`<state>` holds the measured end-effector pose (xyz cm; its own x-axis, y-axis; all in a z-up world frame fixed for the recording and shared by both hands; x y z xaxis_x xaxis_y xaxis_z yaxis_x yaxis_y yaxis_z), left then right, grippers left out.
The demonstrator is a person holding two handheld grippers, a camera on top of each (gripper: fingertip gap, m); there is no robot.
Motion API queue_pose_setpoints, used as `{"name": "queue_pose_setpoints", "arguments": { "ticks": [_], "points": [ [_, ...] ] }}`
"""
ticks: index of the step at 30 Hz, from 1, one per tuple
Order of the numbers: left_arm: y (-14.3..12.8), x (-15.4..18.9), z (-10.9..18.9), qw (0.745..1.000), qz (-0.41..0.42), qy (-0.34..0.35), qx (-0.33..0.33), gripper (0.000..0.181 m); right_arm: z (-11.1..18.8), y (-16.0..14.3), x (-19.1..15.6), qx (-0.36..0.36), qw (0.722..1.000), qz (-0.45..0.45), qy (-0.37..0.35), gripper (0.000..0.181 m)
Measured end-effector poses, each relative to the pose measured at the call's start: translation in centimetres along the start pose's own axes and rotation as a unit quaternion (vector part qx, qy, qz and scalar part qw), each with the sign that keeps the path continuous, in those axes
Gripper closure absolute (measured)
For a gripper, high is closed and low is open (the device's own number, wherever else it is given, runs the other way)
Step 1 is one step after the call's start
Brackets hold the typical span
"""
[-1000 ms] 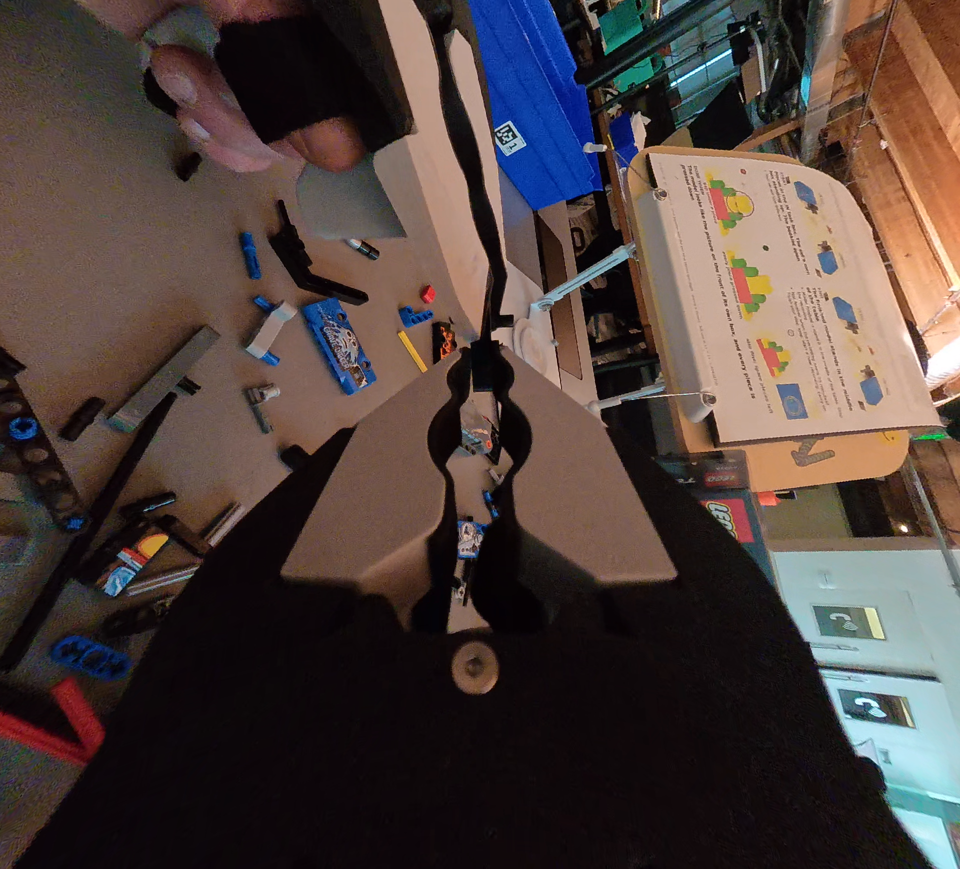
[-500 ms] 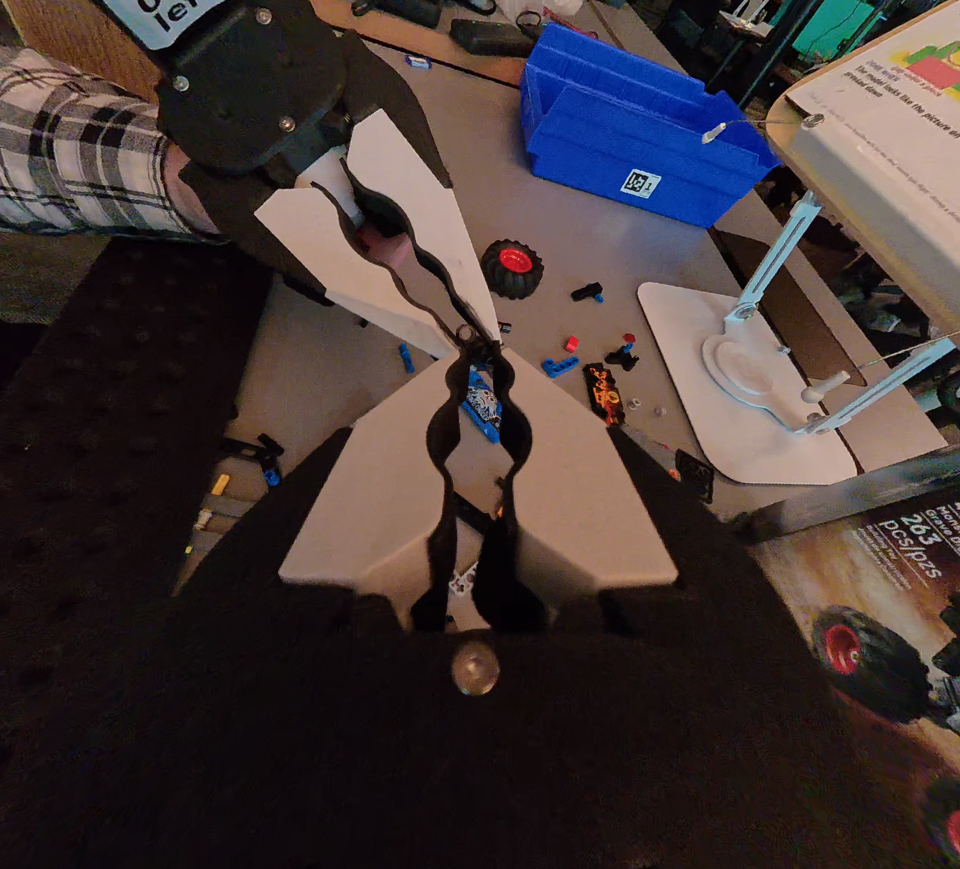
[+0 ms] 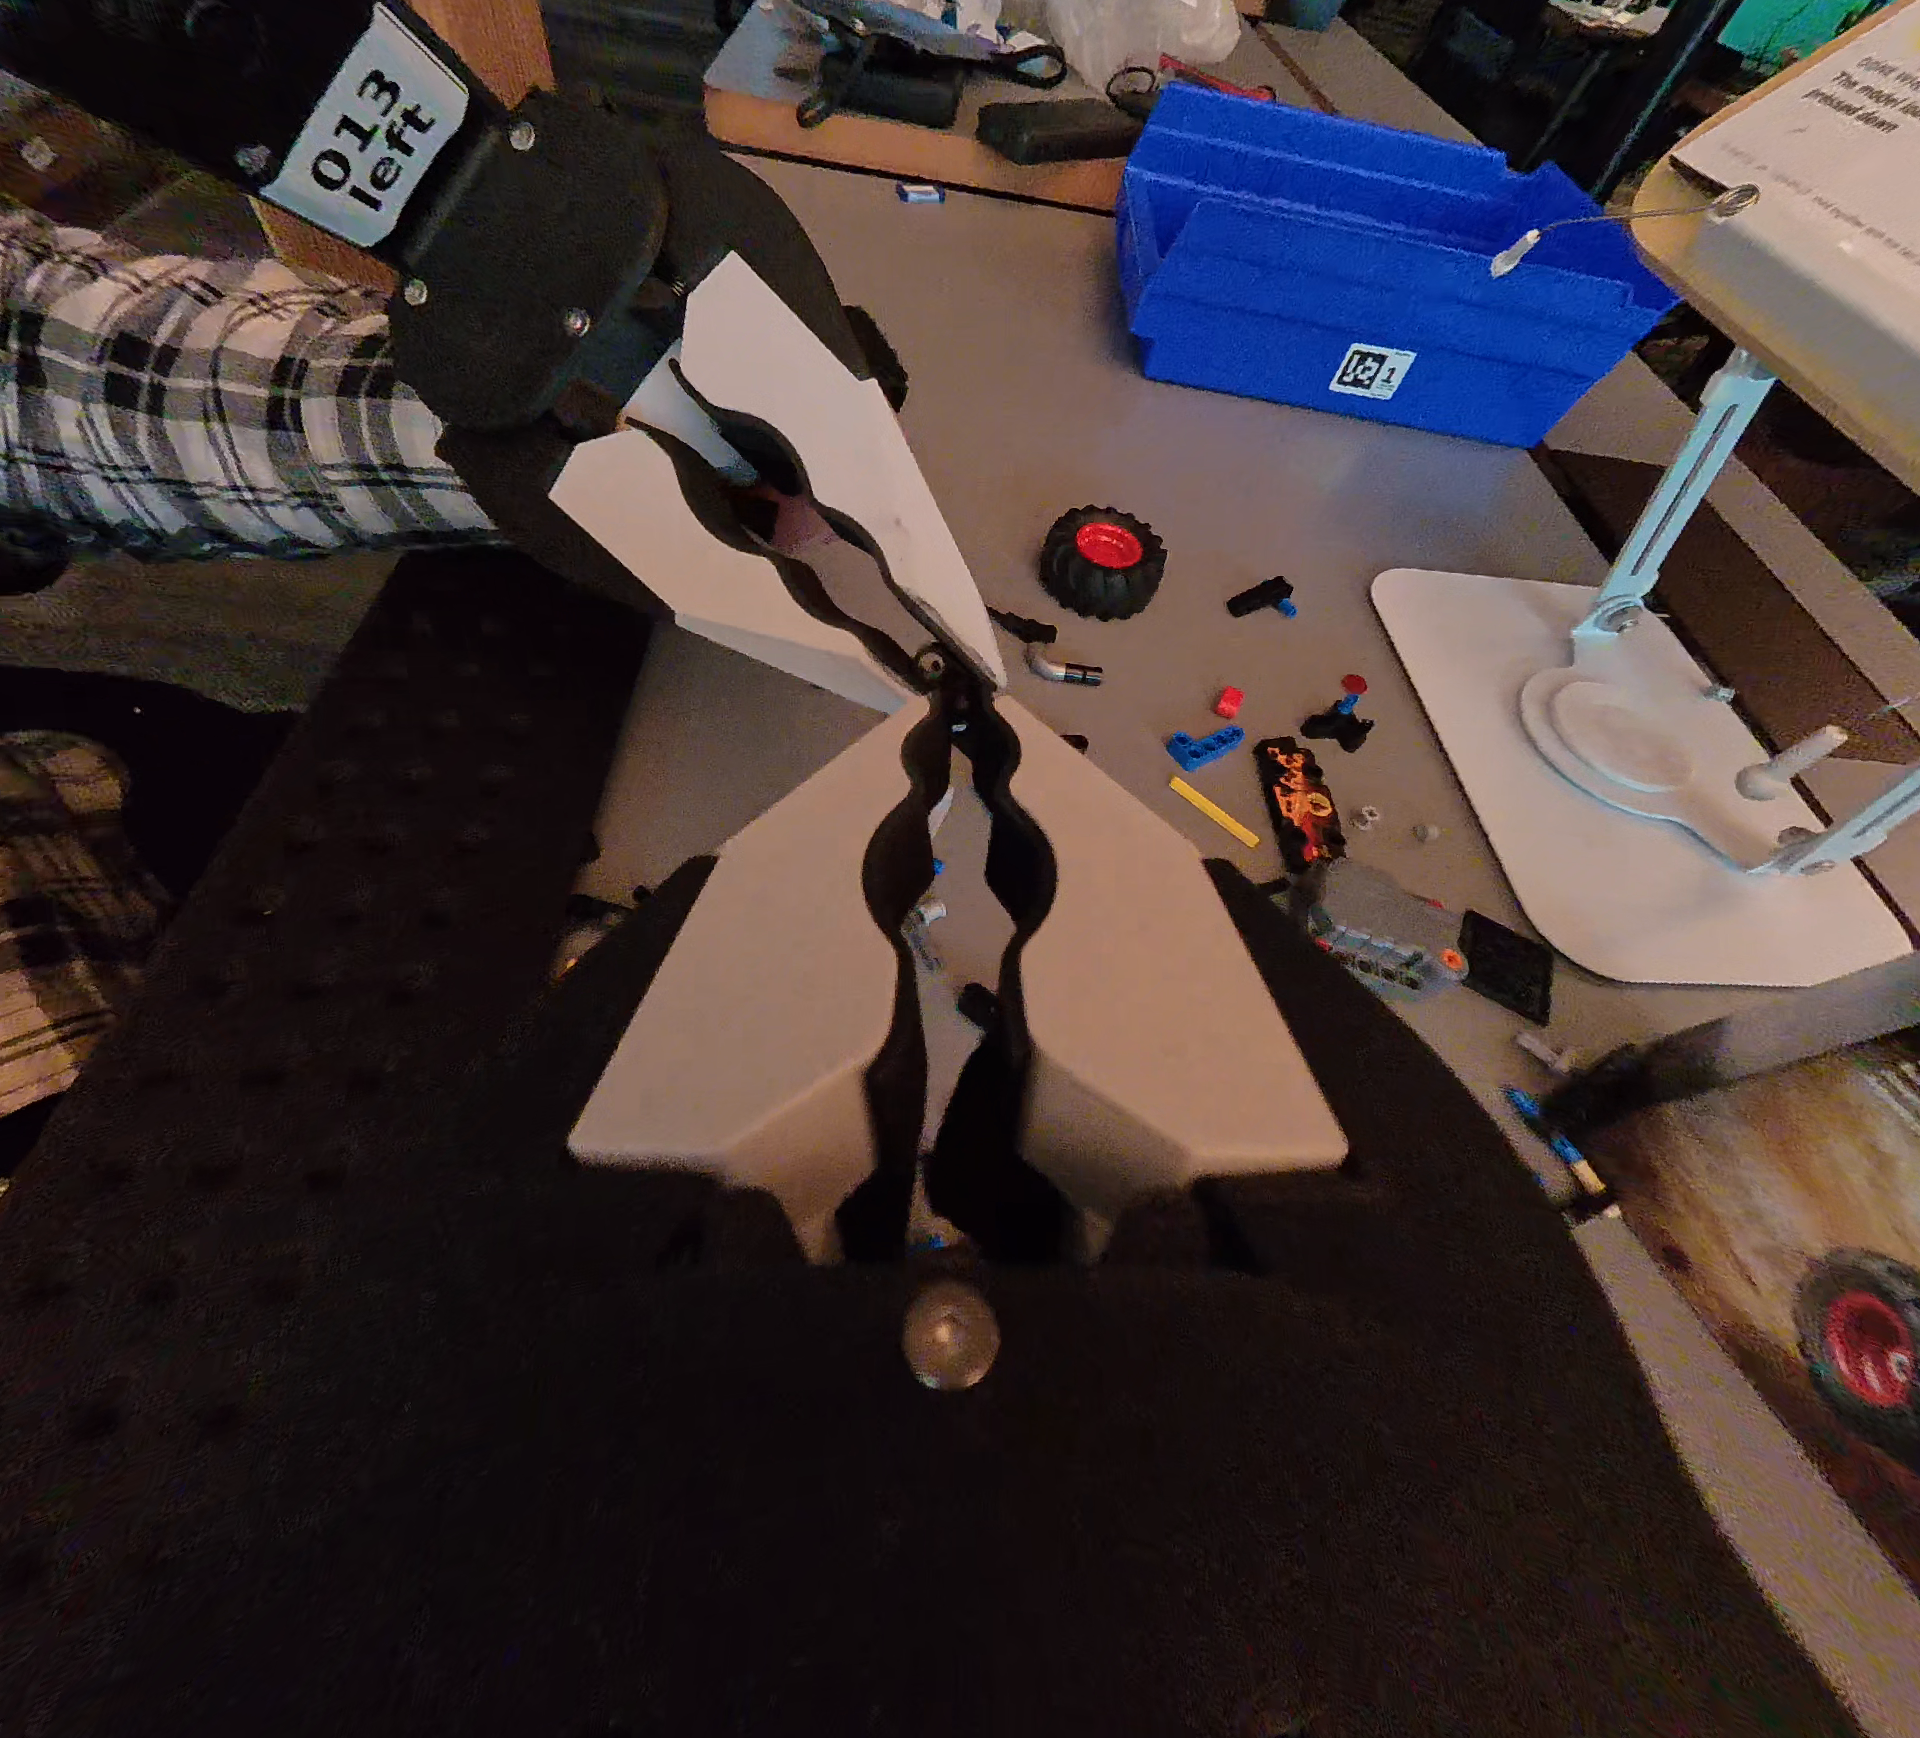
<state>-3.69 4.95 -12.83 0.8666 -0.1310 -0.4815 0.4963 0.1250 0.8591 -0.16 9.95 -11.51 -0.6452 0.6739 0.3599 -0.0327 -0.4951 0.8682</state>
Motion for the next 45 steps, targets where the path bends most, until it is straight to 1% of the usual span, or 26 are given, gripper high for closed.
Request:
{"name": "queue_pose_setpoints", "arguments": {
  "ticks": [1,2,3,4,5,7,8,9,10,11,12,13,15,18,20,23,27,29,30,31,33,37,39,42,44,45],
  "points": [
    [-1.0,-0.9,0.3,0.999,-0.006,0.023,-0.023,0.176,0.6,-0.2,0.6,0.001,1.000,-0.007,-0.011,0.180],
    [-2.0,-2.2,1.0,0.999,0.010,0.038,-0.034,0.177,2.1,-0.2,1.6,0.021,0.999,-0.023,-0.025,0.179],
    [-1.6,-3.4,2.0,0.997,0.067,0.035,-0.005,0.177,3.9,0.3,2.5,0.063,0.996,-0.050,-0.031,0.180],
    [-1.0,-3.9,2.2,0.996,0.089,0.028,0.012,0.177,4.6,0.3,2.8,0.064,0.996,-0.056,-0.025,0.180],
    [-1.4,-3.3,1.5,0.997,0.077,0.006,-0.015,0.177,3.9,-0.5,2.1,0.025,0.998,-0.052,0.005,0.179],
    [-3.6,-0.7,-0.3,0.994,0.039,-0.055,-0.081,0.176,1.7,-3.0,0.4,-0.060,0.997,-0.031,0.046,0.178],
    [-4.6,0.3,-0.7,0.990,0.032,-0.077,-0.111,0.176,1.1,-4.3,-0.5,-0.096,0.993,-0.026,0.069,0.178],
    [-5.2,0.7,-0.8,0.988,0.039,-0.091,-0.121,0.176,0.7,-5.3,-1.3,-0.115,0.988,-0.032,0.093,0.176],
    [-5.5,0.7,-0.8,0.986,0.051,-0.096,-0.126,0.175,0.4,-5.8,-1.7,-0.117,0.986,-0.041,0.108,0.176],
    [-5.8,0.5,-0.8,0.985,0.056,-0.094,-0.131,0.176,0.1,-6.3,-1.9,-0.124,0.985,-0.045,0.113,0.169],
    [-6.0,0.4,-0.9,0.984,0.059,-0.095,-0.136,0.176,-0.3,-7.1,-2.2,-0.146,0.981,-0.043,0.119,0.159],
    [-6.2,0.5,-1.0,0.982,0.068,-0.103,-0.142,0.175,-0.7,-7.7,-2.3,-0.170,0.978,-0.037,0.119,0.155],
    [-6.9,0.6,-1.2,0.979,0.067,-0.103,-0.163,0.173,-1.3,-7.8,-2.8,-0.182,0.975,-0.021,0.122,0.162],
    [-7.7,0.7,-0.9,0.975,0.068,-0.105,-0.186,0.163,-2.4,-7.2,-3.3,-0.183,0.976,-0.009,0.121,0.165],
    [-8.0,0.2,-0.4,0.972,0.072,-0.105,-0.197,0.159,-3.0,-7.5,-3.3,-0.202,0.972,0.007,0.118,0.165],
    [-7.8,0.2,0.7,0.970,0.086,-0.130,-0.187,0.160,-4.1,-7.6,-3.4,-0.216,0.969,0.022,0.116,0.164],
    [-9.0,1.2,1.1,0.956,0.070,-0.181,-0.221,0.160,-4.9,-7.8,-2.9,-0.224,0.967,0.018,0.117,0.164],
    [-9.6,1.5,0.5,0.951,0.050,-0.184,-0.244,0.160,-5.0,-7.8,-2.9,-0.215,0.969,0.008,0.123,0.165],
    [-10.2,1.8,0.3,0.946,0.035,-0.188,-0.262,0.162,-5.0,-7.9,-2.9,-0.213,0.969,0.006,0.123,0.165],
    [-10.4,2.0,0.0,0.944,0.026,-0.190,-0.268,0.172,-4.9,-8.0,-2.9,-0.213,0.969,0.003,0.122,0.165],
    [-10.4,2.1,-0.4,0.945,0.030,-0.189,-0.266,0.173,-4.7,-8.0,-2.8,-0.207,0.971,-0.003,0.119,0.166],
    [-10.4,1.7,-0.2,0.950,0.000,-0.168,-0.263,0.175,-4.4,-7.5,-2.4,-0.183,0.977,-0.012,0.111,0.168],
    [-9.0,1.4,0.0,0.964,-0.002,-0.152,-0.220,0.175,-4.3,-7.4,-2.2,-0.168,0.979,-0.026,0.108,0.167],
    [-5.8,1.5,0.4,0.983,-0.058,-0.126,-0.124,0.175,-4.0,-6.6,-1.7,-0.117,0.984,-0.082,0.110,0.170],
    [-4.7,1.5,0.5,0.985,-0.105,-0.095,-0.097,0.175,-3.3,-5.8,-1.2,-0.070,0.984,-0.112,0.118,0.169],
    [-4.5,1.6,0.5,0.985,-0.125,-0.084,-0.087,0.175,-2.8,-5.3,-1.1,-0.049,0.986,-0.103,0.118,0.168]
  ]
}}
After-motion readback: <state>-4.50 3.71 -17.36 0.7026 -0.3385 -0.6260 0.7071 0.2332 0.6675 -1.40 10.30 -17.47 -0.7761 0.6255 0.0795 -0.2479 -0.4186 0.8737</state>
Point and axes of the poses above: each gripper's, where its closed fingertips meet, z back along the fingers, y out of its top, x = y × z across the jaws, the point moved 4 cm from there along z, back along the fingers, and after that the axes turned 13 degrees about z, right-handed, at the moved point
